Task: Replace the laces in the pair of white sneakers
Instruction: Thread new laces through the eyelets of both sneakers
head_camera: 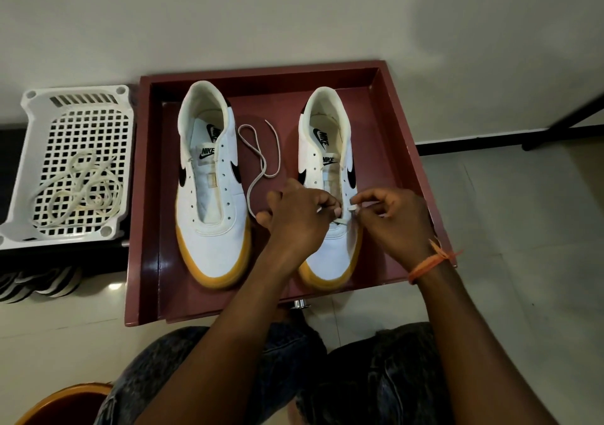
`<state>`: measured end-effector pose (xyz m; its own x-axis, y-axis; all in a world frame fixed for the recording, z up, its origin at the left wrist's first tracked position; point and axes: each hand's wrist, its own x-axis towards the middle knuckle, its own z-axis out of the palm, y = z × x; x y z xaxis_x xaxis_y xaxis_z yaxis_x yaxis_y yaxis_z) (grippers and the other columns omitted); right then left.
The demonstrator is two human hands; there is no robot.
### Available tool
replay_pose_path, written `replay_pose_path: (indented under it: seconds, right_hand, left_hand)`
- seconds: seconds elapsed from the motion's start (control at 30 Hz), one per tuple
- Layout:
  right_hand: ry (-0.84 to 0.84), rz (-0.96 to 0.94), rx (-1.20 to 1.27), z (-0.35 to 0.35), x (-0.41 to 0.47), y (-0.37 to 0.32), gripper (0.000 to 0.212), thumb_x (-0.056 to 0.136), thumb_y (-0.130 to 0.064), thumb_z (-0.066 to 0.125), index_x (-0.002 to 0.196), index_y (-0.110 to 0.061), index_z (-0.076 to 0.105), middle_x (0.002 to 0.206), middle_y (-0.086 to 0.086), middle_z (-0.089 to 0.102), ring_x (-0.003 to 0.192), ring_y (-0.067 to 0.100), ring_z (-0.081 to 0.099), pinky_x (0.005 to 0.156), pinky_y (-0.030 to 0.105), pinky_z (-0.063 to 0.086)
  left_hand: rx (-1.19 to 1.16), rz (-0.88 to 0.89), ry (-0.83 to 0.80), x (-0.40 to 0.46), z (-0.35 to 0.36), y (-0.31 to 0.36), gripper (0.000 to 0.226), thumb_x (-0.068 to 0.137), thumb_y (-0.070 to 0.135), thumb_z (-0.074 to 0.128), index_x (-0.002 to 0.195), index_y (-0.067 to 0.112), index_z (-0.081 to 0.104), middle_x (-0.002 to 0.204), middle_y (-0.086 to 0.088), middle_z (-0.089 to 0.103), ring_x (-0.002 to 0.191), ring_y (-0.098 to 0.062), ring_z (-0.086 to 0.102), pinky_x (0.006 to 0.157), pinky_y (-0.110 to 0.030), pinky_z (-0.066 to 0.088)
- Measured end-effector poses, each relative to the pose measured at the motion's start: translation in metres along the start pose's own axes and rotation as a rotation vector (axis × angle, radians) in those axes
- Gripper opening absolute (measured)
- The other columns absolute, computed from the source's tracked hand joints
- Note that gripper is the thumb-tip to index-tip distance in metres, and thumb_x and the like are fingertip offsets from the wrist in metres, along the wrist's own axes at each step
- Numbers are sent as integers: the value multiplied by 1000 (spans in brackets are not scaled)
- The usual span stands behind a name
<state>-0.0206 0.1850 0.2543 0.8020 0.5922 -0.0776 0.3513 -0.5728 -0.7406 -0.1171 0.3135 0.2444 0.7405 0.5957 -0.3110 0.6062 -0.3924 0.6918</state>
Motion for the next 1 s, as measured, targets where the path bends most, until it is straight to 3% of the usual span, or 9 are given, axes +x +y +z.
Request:
replay_pose_path:
  seconds: [0.1,0.27,0.33,0.43,0.5,0.63,0.7,0.8,1.0]
  right_hand:
    - [-13,-87,-37,1,0,0,7,82,-16,77,88,-13,78,83,-4,71,75,-1,63,66,3,46]
    - [12,-121,-164,2,2,3,10,82,-16,77,77,-7,76,81,5,72,72,13,63,67,17,48]
    - [125,-117,-227,-5,5,9,17,85,-18,75,71,-8,74,72,7,70,65,17,60,64,25,46]
    - [421,33,-226,-27,10,20,19,86,-22,72,70,-12,75,68,7,70,62,17,58,62,22,30]
    - [499,107,-183,-32,10,22,15,84,-21,71,74,-11,76,71,6,72,63,13,58,59,20,30]
    - [240,36,-95,-13,9,12,10,81,-9,76,91,-9,76,80,0,70,72,10,63,64,-3,37]
    - [72,-66,-110,-1,5,8,20,83,-4,73,103,-7,75,93,5,74,81,11,65,71,-1,40]
    - [-6,-212,-132,5,1,6,22,86,-5,71,108,-6,74,105,9,74,93,12,66,80,1,42]
    - [-16,-157,-138,4,1,3,12,79,-17,80,86,-8,78,84,3,74,74,7,63,67,4,43]
  left_hand:
    - [17,20,-10,3,2,-4,26,92,42,63,68,49,60,106,2,52,113,-24,38,90,-39,28]
    - [100,92,24,5,4,-8,22,91,49,58,69,50,59,102,4,54,108,-20,40,90,-40,30]
    - [92,114,3,7,3,-13,18,82,64,49,67,58,58,94,7,60,104,-19,51,93,-46,34]
    - [49,130,-21,11,4,-17,16,71,72,40,67,68,55,83,2,64,93,-21,60,92,-51,38]
    - [34,126,-29,11,4,-18,17,69,72,40,67,68,56,85,3,66,94,-22,60,94,-50,37]
    - [8,128,-35,12,4,-17,15,69,70,41,66,68,56,88,3,66,97,-22,58,94,-48,37]
    - [-3,123,-32,12,5,-17,12,72,66,46,66,68,56,89,4,66,98,-22,58,93,-49,38]
    - [-8,114,-19,12,6,-18,11,73,62,50,66,67,57,87,3,66,95,-23,59,91,-50,41]
    - [52,147,2,12,8,-18,15,76,61,50,63,69,53,87,4,63,95,-23,57,90,-47,39]
